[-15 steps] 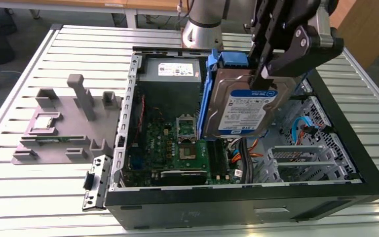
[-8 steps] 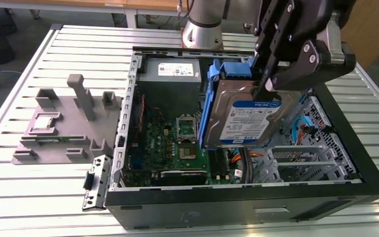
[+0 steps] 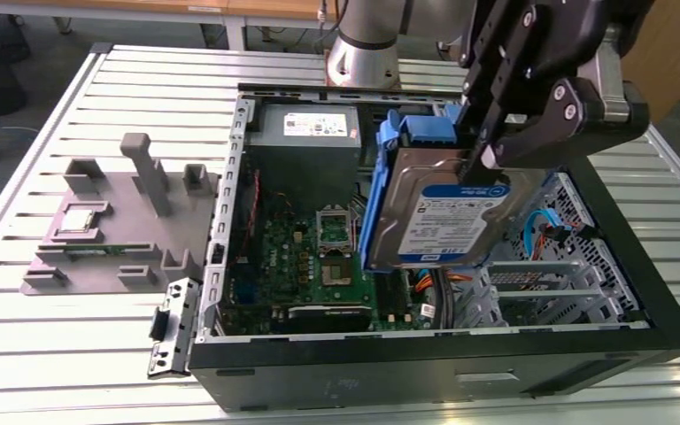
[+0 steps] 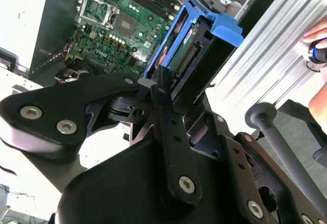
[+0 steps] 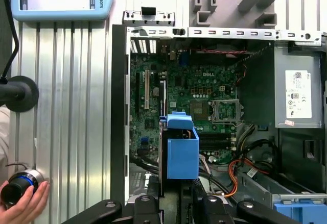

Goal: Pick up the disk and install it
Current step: 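Pick up the disk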

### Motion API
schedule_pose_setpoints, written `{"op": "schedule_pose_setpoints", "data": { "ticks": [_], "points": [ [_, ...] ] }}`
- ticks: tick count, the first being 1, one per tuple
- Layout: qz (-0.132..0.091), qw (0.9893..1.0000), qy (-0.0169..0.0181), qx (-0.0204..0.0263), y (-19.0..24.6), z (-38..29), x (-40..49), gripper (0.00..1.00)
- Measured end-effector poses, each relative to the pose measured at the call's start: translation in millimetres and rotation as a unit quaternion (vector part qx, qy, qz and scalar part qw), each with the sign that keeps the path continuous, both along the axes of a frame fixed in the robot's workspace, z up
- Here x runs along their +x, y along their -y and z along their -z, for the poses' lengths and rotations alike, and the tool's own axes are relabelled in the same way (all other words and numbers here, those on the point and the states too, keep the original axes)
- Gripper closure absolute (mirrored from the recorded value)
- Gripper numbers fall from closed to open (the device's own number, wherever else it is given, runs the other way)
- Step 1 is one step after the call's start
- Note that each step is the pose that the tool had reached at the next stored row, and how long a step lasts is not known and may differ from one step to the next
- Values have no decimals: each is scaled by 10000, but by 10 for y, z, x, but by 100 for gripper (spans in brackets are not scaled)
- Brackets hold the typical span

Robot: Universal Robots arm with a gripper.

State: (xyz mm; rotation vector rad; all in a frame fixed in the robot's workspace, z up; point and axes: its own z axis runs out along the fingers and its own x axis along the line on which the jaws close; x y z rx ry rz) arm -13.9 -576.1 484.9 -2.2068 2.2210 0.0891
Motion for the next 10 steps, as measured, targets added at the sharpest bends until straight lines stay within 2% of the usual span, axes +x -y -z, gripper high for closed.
{"op": "schedule_pose_setpoints", "data": {
  "ticks": [10],
  "points": [
    [-1,10000,-1,0,-1,1,246,65]
  ]
}}
